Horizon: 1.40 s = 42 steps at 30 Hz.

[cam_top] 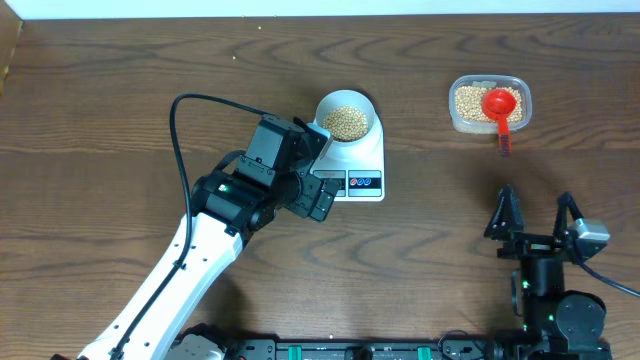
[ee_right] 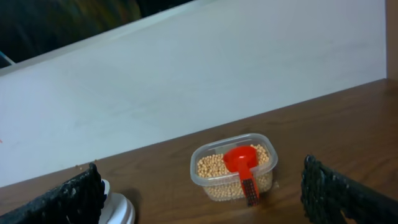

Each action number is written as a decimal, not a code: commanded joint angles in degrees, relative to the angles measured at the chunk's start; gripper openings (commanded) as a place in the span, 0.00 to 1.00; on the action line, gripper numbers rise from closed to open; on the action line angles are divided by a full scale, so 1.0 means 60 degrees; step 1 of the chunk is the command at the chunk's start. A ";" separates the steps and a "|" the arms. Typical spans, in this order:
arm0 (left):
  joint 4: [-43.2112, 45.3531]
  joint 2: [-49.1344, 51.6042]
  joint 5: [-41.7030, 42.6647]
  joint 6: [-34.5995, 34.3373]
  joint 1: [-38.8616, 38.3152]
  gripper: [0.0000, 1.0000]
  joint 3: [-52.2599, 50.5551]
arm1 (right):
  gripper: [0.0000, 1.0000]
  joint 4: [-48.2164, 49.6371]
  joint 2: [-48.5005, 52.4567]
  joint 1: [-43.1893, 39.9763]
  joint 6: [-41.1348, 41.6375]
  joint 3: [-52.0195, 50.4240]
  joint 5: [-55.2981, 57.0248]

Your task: Scoop item into bowl and weigh 50g on scale

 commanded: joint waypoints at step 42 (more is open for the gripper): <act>-0.0007 -0.0018 -0.0117 0.0058 0.0026 0.99 -0.0036 | 0.99 -0.0317 -0.0106 0.0630 -0.1453 -0.1253 0.0827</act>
